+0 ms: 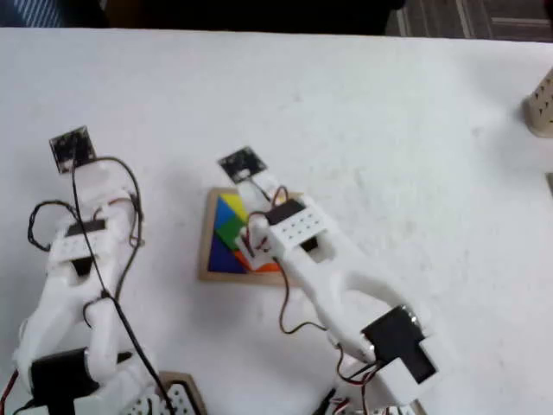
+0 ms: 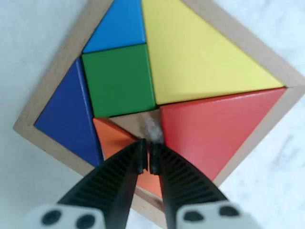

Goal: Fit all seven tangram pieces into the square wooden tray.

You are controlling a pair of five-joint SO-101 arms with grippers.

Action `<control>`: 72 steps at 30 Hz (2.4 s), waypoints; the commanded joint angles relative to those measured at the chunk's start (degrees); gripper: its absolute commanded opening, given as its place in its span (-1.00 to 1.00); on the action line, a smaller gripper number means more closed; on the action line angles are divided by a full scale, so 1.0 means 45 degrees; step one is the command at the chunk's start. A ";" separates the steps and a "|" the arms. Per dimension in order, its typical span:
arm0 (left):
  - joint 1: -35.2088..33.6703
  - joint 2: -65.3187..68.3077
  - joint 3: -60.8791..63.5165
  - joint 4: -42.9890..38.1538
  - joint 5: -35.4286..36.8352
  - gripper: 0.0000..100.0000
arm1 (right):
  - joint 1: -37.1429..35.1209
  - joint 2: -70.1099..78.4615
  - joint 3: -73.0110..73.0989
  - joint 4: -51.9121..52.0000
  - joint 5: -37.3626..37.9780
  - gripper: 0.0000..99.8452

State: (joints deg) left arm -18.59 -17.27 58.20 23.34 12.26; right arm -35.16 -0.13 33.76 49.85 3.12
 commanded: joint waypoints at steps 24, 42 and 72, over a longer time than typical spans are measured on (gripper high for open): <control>-0.0166 -0.0049 -0.0606 -0.0410 -0.0117 -0.96 | -0.0381 0.1495 -0.2149 0.0830 0.0020 -0.96; -0.0029 -0.0049 -0.0606 -0.0410 -0.0117 -0.96 | -0.0420 -0.1065 -0.1758 0.2042 -0.0059 -0.96; 0.0908 -0.0107 -0.0254 -0.0527 -0.0234 -0.96 | 0.3897 -0.4151 0.1114 0.1299 0.1348 -0.96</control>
State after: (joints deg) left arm -16.22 -17.19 58.20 23.25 11.74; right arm -23.03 -13.93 37.89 55.74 7.60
